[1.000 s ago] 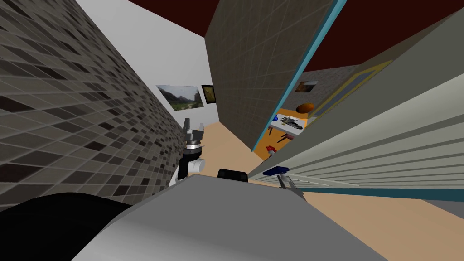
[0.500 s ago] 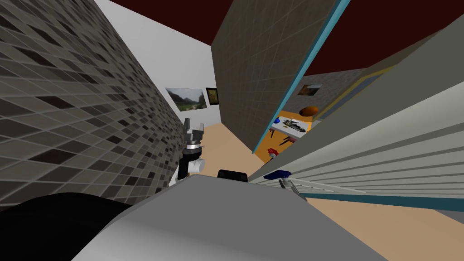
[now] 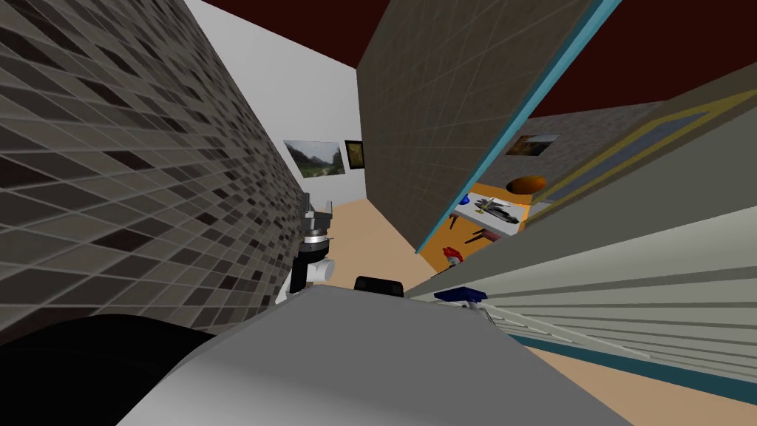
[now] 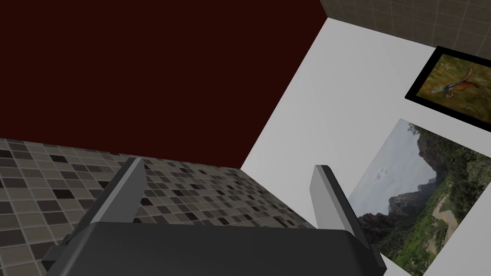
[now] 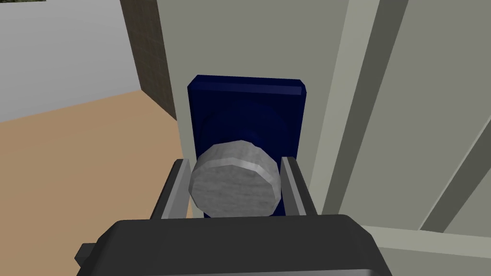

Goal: Pull the door open

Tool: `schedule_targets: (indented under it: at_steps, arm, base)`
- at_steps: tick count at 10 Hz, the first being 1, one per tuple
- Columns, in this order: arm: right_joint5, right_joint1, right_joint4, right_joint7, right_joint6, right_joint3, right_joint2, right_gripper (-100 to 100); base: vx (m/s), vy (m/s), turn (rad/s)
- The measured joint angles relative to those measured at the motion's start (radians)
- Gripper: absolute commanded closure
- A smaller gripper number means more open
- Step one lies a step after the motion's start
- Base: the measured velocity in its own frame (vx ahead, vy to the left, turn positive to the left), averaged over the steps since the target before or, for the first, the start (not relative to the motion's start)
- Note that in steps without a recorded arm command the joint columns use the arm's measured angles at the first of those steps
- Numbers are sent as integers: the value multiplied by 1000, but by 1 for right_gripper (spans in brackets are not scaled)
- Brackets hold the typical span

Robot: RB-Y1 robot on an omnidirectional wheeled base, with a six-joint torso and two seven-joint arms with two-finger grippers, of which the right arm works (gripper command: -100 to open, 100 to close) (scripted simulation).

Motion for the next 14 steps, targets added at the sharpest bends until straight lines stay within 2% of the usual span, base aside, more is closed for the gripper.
schedule_targets:
  at_steps: [3, 4, 7, 9, 11, 14]
  arm:
    - [16, 33, 51, -13, -77, 18, 21, 100]
    - [23, 40, 90, -26, -114, 26, 33, 100]
    - [35, 76, 130, -38, -177, 45, 49, 100]
    - [43, 86, 166, -50, -215, 55, 63, 100]
    - [51, 111, 178, -50, -244, 66, 70, 100]
    - [62, 126, 227, -65, -294, 81, 90, 100]
  base:
    - [-38, -11, 161]
    - [-63, -4, 189]
    - [-75, -15, 102]
    - [-74, -7, 101]
    - [-90, -9, 71]
    - [-144, -15, 65]
